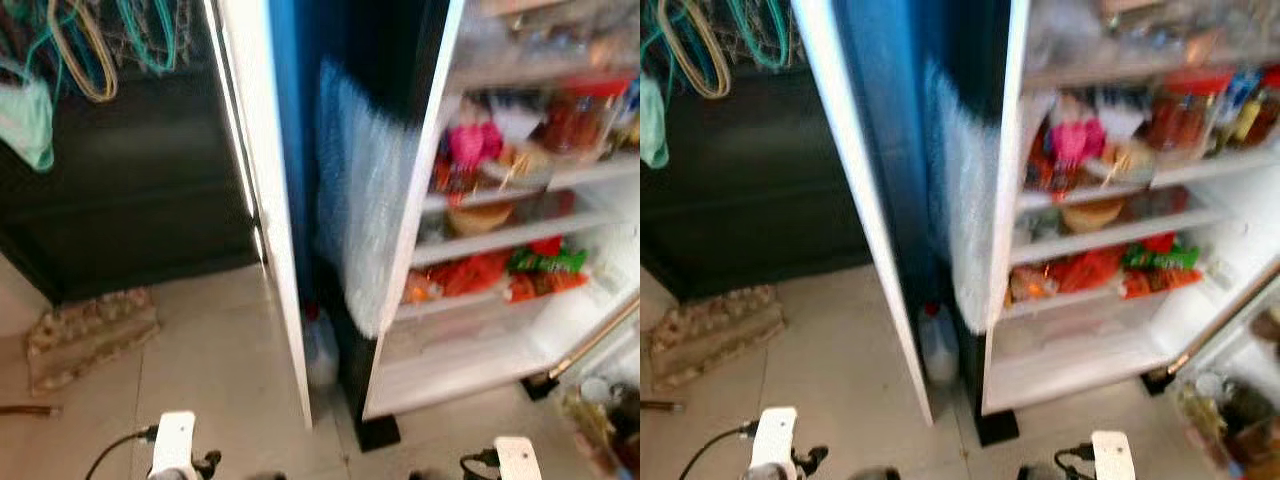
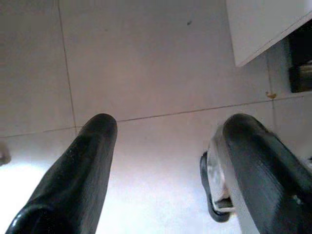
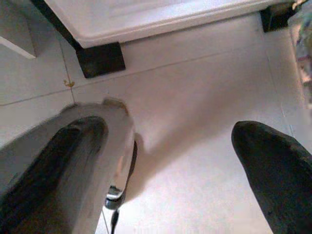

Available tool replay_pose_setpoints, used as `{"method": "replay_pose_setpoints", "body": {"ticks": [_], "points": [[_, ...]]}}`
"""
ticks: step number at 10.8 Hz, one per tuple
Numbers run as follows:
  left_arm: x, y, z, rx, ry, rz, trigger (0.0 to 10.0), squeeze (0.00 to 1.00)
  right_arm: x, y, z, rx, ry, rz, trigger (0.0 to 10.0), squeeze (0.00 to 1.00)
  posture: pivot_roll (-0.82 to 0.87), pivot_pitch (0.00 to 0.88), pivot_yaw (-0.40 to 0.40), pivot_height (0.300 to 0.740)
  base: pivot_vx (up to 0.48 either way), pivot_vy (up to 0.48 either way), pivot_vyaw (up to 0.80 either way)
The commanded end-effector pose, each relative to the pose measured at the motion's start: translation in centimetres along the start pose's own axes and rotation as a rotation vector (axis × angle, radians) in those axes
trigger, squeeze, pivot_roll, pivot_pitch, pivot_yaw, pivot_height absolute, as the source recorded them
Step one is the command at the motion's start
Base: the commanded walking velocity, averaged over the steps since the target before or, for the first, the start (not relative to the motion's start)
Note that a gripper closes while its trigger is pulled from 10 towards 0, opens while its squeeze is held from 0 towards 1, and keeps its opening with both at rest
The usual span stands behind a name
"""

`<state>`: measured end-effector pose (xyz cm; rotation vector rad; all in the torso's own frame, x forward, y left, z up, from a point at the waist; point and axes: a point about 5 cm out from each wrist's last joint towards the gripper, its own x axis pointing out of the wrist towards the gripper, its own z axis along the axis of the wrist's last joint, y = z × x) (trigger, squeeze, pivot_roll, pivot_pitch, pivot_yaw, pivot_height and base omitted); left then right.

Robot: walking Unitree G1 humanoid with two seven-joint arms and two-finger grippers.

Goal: Restocking fridge

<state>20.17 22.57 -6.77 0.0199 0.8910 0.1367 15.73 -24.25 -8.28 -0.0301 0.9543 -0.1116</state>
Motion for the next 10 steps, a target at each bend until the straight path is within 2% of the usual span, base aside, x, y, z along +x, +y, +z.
{"method": "replay_pose_setpoints", "body": {"ticks": [1,2,10], "points": [[-0.05,0.15,-0.3,0.009,0.016,0.004,10.0,0.0,-0.02,-0.16,-0.1,0.021,0.006,-0.012,10.0,0.0,0.04,0.0,0.027,0.721,0.0,0.0,0.0],[-0.05,0.11,-0.37,0.005,0.019,0.003,10.0,0.0,-0.04,-0.21,-0.18,0.033,0.007,-0.02,10.0,0.0,0.04,0.0,0.027,0.74,0.0,0.0,0.0],[-0.05,0.09,-0.39,0.006,0.021,0.002,10.0,0.0,-0.05,-0.21,-0.19,0.038,0.006,-0.021,10.0,0.0,0.04,0.0,0.027,0.74,0.0,0.0,0.0]]}}
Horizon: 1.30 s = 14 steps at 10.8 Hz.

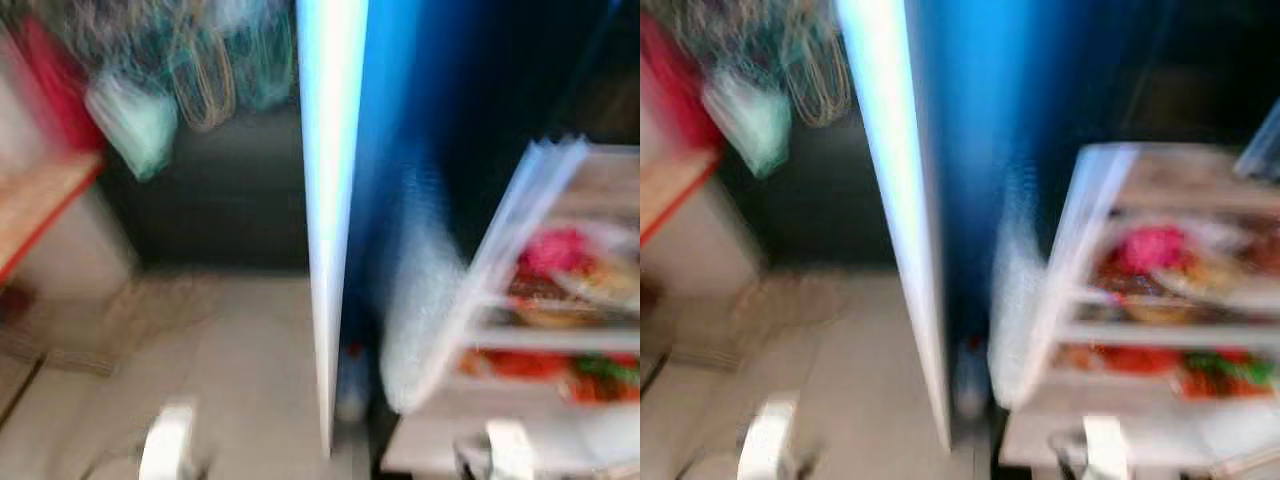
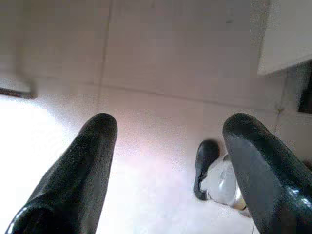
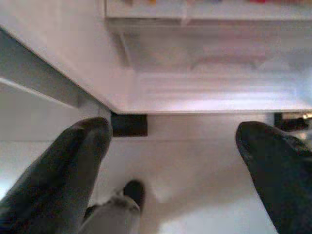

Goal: Restocking fridge

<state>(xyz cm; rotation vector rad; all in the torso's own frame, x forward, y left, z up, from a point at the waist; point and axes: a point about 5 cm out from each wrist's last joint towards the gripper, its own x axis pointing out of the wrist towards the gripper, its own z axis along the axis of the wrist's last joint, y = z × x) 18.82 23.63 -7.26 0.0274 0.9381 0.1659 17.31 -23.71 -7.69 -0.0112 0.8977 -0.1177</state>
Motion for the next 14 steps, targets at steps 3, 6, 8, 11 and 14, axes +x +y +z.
{"method": "replay_pose_setpoints", "body": {"ticks": [3,6,8,11,14], "points": [[0.2,-1.08,0.92,0.009,-0.027,-0.027,10.0,0.0,-0.52,-0.88,-1.76,0.015,0.061,-0.025,10.0,0.0,0.04,0.0,0.027,0.74,0.0,0.0,0.0],[0.19,-1.05,0.72,0.018,-0.008,-0.039,10.0,0.0,-0.55,-0.95,-1.9,0.076,0.058,-0.062,10.0,0.0,0.05,0.0,0.031,0.74,0.0,0.393,-0.43],[0.19,-1.05,0.73,0.015,-0.007,-0.037,10.0,0.0,-0.54,-0.97,-1.79,0.072,0.051,-0.062,10.0,0.0,0.05,0.0,0.03,0.74,0.0,0.412,0.0],[0.2,-1.07,0.77,0.011,-0.009,-0.038,10.0,0.0,-0.53,-1.02,-1.74,0.077,0.047,-0.072,10.0,0.0,0.05,0.0,0.028,0.74,0.0,0.411,0.0],[0.21,-1.1,0.82,0.007,-0.01,-0.04,10.0,0.0,-0.52,-1.01,-1.76,0.081,0.054,-0.072,10.0,0.0,0.05,0.0,0.026,0.74,0.0,0.369,-0.44]]}}
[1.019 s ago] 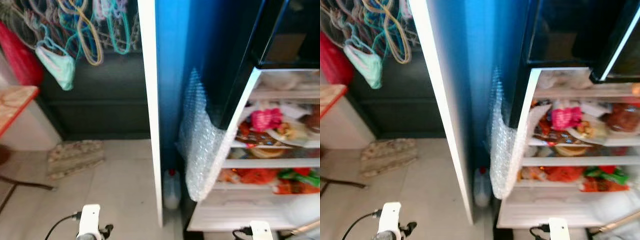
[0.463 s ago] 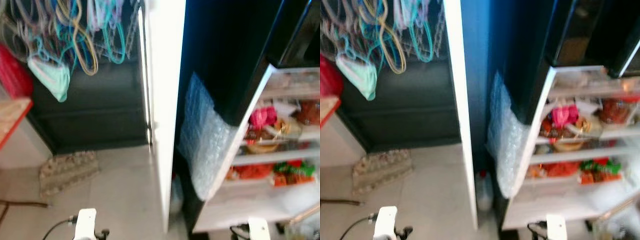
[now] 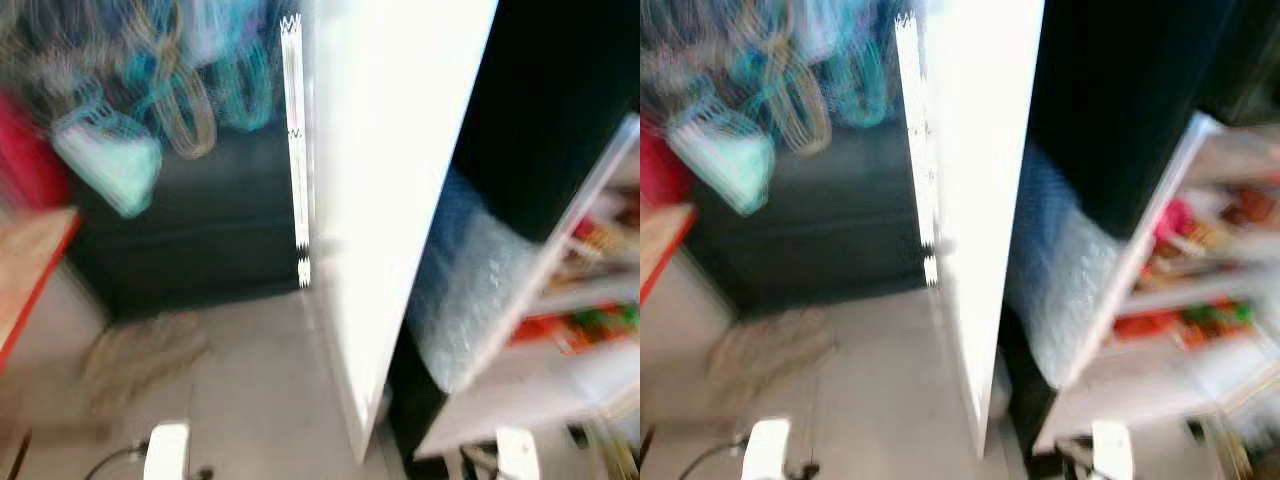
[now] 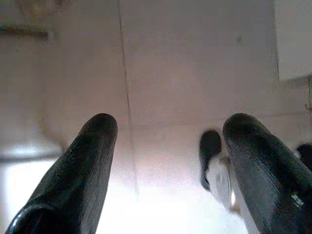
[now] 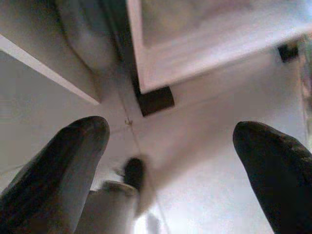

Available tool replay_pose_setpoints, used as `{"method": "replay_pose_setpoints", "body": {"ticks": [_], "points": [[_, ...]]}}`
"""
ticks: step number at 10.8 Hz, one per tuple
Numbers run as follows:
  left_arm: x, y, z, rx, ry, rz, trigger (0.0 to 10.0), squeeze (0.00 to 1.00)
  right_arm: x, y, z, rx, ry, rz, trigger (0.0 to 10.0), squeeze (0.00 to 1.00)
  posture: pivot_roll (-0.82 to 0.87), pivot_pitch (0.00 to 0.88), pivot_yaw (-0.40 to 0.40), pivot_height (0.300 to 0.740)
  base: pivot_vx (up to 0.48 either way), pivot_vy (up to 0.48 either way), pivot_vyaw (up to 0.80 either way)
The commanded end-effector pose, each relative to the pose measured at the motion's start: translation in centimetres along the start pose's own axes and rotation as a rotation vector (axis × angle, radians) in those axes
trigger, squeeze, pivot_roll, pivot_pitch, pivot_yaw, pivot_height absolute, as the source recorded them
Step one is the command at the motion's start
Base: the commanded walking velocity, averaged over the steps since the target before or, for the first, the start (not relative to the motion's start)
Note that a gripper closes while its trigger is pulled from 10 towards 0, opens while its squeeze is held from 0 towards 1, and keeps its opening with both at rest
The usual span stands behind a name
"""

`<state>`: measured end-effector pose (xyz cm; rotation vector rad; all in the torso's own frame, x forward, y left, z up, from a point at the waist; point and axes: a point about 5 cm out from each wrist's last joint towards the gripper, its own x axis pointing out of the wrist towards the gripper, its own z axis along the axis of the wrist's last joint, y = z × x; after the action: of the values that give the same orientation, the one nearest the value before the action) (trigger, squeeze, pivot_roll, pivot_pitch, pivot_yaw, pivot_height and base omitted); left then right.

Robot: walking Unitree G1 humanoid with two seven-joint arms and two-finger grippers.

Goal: Restocking fridge

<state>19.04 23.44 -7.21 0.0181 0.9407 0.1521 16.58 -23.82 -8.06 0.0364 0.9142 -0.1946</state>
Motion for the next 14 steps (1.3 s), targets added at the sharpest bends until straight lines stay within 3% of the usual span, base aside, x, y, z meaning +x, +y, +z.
{"method": "replay_pose_setpoints", "body": {"ticks": [1,8,10,12,14], "points": [[0.17,-0.9,0.66,0.008,-0.013,-0.024,10.0,0.0,-0.29,-0.94,-0.88,0.008,0.032,-0.024,10.0,0.0,0.06,0.0,0.024,0.74,0.0,0.0,-0.74],[0.19,-0.92,0.69,0.003,-0.008,-0.027,10.0,0.0,-0.25,-0.91,-0.81,-0.001,0.039,-0.016,10.0,0.0,0.06,0.0,0.021,0.74,0.0,0.0,-0.74],[0.18,-0.94,0.61,-0.002,-0.004,-0.03,10.0,0.0,-0.27,-0.92,-0.85,-0.002,0.04,-0.016,10.0,0.0,0.06,0.0,0.023,0.74,0.0,0.444,-0.74],[0.17,-0.96,0.54,0.019,0.0,-0.032,10.0,0.0,-0.29,-0.94,-0.92,-0.006,0.042,-0.016,10.0,0.0,0.05,0.0,0.026,0.74,0.0,0.0,-0.74],[0.16,-0.95,0.45,0.025,0.002,-0.034,10.0,0.0,-0.32,-0.93,-0.95,-0.007,0.034,-0.013,10.0,0.0,0.05,0.0,0.028,0.74,0.0,0.0,0.0]]}}
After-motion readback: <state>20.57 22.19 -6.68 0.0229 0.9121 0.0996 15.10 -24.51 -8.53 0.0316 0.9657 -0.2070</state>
